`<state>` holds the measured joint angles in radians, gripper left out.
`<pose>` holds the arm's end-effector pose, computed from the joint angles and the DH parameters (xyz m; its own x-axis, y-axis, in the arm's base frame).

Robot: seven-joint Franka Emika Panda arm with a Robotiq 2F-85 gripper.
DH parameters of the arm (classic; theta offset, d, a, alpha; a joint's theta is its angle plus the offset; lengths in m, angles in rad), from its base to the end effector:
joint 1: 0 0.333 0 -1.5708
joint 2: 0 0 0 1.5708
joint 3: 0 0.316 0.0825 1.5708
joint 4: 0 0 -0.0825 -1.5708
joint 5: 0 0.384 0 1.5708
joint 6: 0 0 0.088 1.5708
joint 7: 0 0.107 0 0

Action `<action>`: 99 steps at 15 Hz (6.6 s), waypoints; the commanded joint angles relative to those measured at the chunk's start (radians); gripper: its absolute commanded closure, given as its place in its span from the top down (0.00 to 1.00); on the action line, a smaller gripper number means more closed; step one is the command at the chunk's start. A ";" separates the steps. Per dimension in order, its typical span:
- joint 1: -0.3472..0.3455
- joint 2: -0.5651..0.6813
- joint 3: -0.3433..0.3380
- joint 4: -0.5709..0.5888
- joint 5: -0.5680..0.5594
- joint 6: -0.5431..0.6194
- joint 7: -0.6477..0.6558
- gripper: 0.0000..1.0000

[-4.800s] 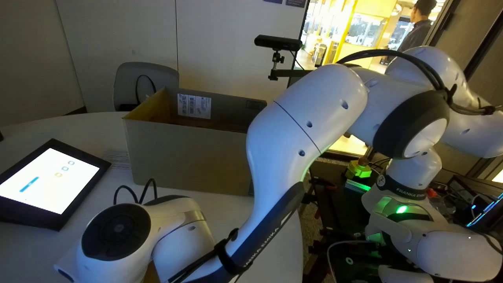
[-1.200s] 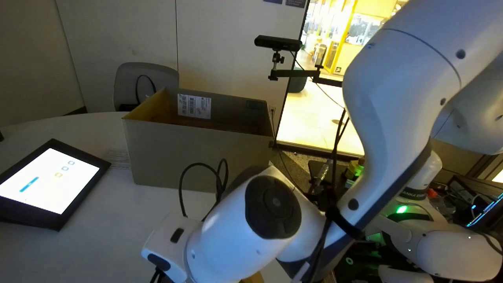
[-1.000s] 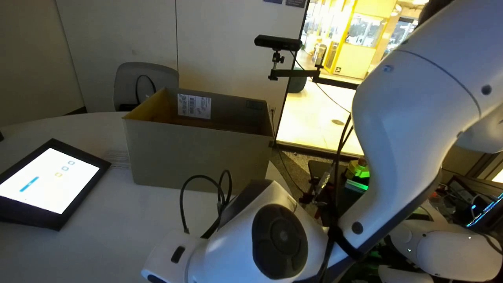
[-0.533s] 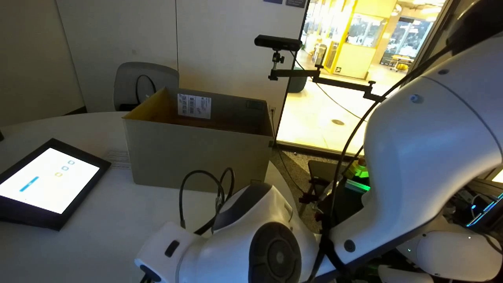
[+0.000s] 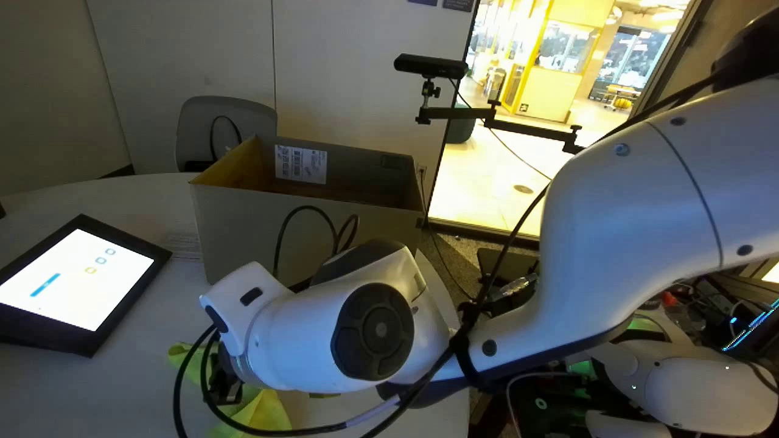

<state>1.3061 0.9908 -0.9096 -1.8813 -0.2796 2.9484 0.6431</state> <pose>0.5743 0.3249 0.1729 0.7173 0.5122 0.4724 0.1999 -0.8007 0.5648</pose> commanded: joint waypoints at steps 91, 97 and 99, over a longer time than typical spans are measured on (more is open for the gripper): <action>-0.687 -0.190 0.879 0.075 0.056 -0.174 -0.438 0.04; -0.727 -0.388 0.863 -0.081 0.038 -0.201 -0.450 0.07; -0.729 -0.469 0.833 -0.124 0.013 -0.218 -0.426 0.07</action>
<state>0.5942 0.6813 -0.0556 -1.8932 -0.2279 2.7636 0.2045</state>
